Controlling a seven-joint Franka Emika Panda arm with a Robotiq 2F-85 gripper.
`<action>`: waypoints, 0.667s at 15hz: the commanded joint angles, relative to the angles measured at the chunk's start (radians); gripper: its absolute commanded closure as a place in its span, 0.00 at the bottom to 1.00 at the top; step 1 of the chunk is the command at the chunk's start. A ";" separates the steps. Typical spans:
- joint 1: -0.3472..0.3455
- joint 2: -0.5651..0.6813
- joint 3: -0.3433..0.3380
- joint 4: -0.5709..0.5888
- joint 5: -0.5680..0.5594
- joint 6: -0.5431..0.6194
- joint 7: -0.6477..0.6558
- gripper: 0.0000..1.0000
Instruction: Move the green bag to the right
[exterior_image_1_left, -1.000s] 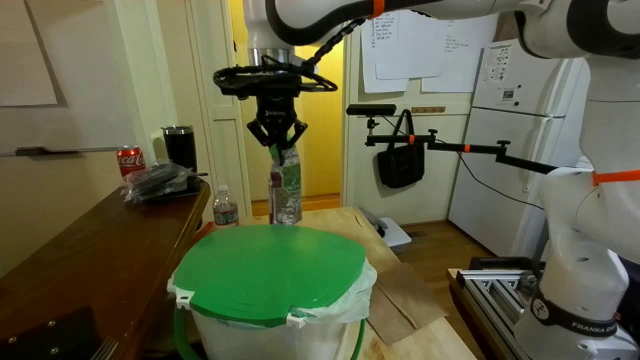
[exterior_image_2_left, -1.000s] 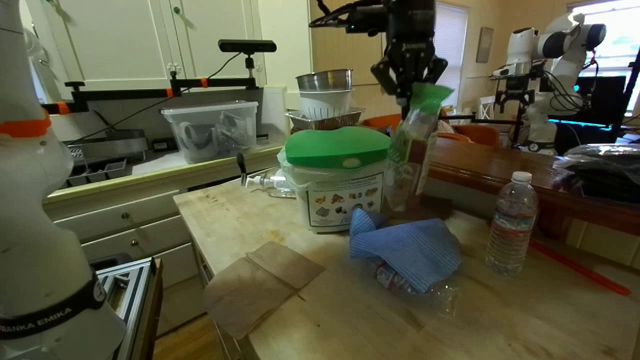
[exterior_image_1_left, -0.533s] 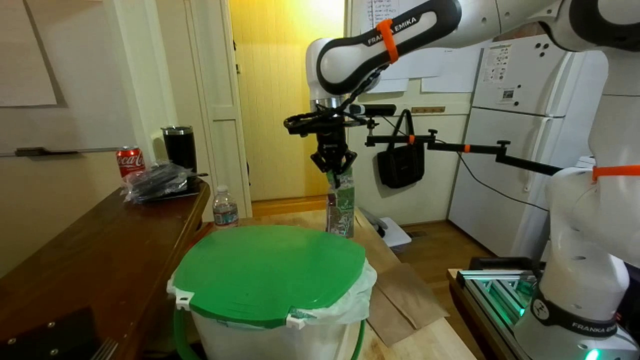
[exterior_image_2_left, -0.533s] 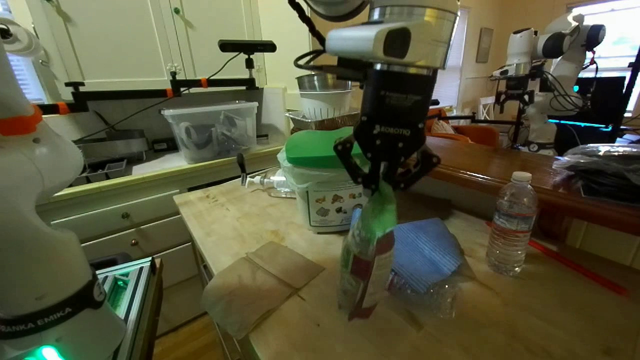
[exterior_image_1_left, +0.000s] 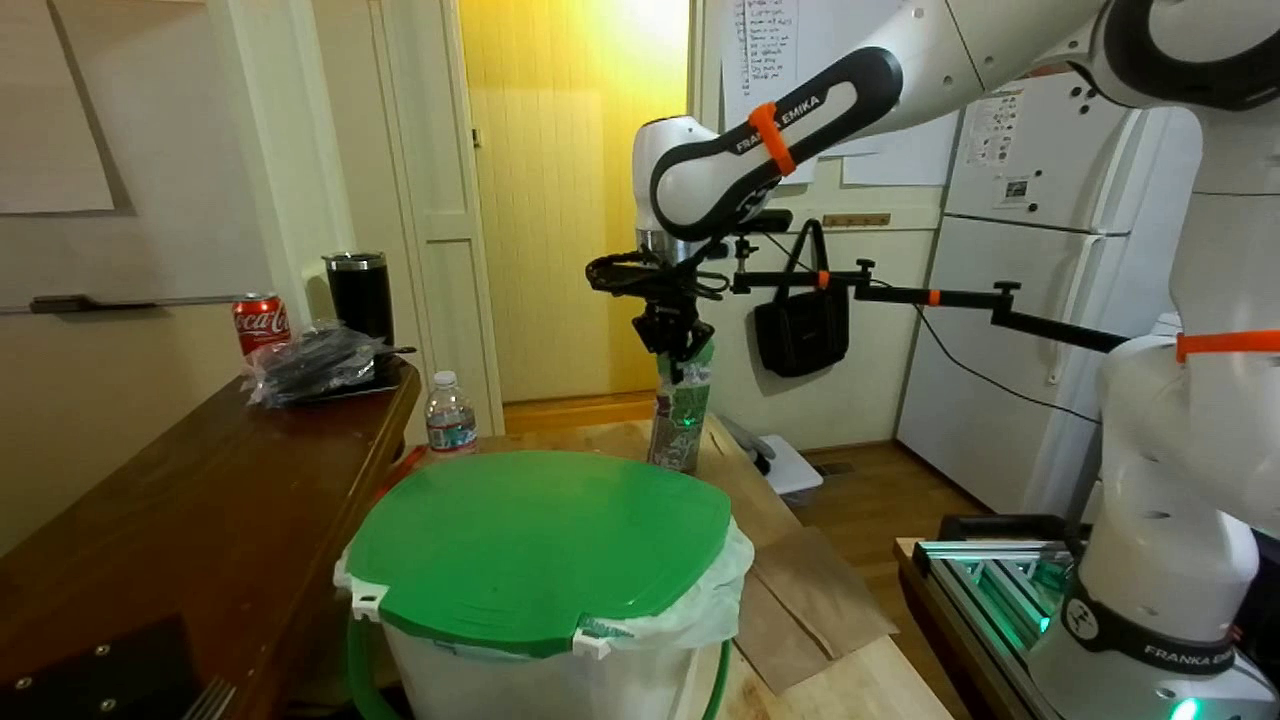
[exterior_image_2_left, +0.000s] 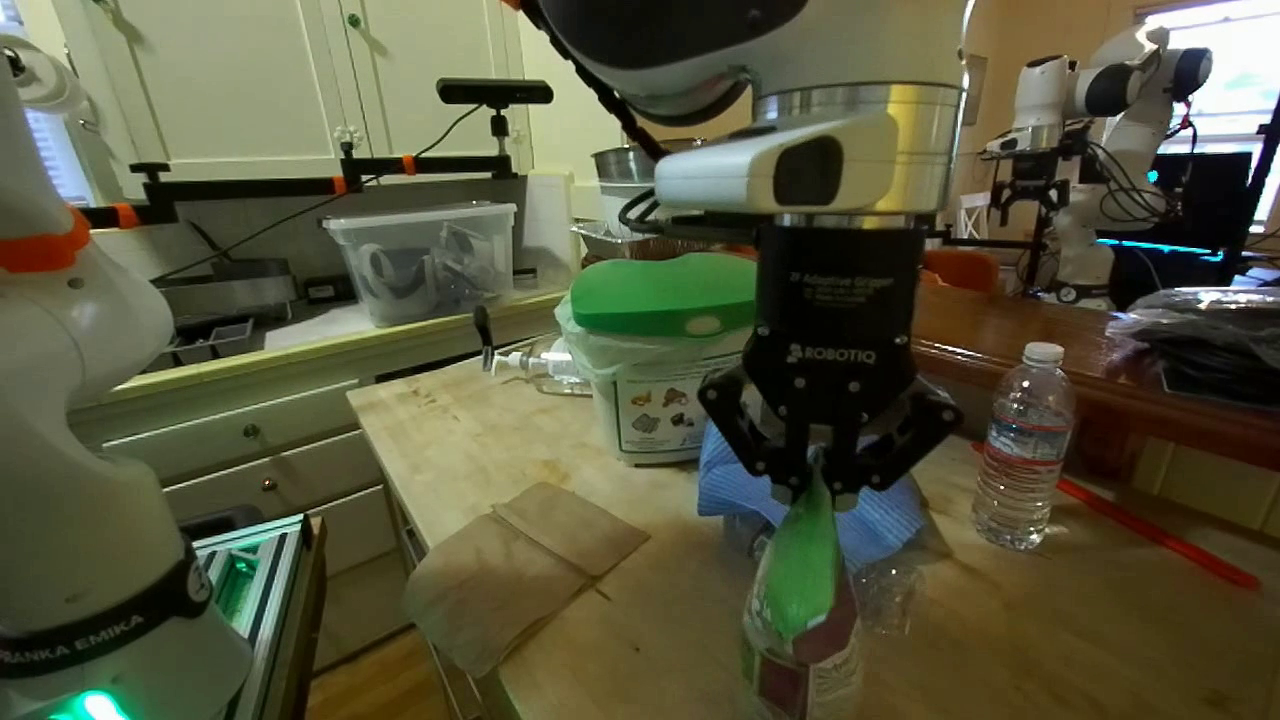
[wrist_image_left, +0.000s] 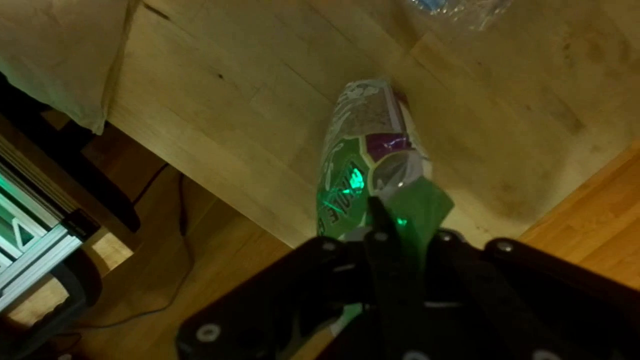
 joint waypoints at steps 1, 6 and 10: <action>0.036 -0.025 0.037 -0.002 -0.066 0.000 -0.034 0.58; 0.101 -0.221 0.127 -0.052 -0.109 -0.153 -0.181 0.20; 0.134 -0.355 0.197 -0.028 -0.079 -0.367 -0.338 0.00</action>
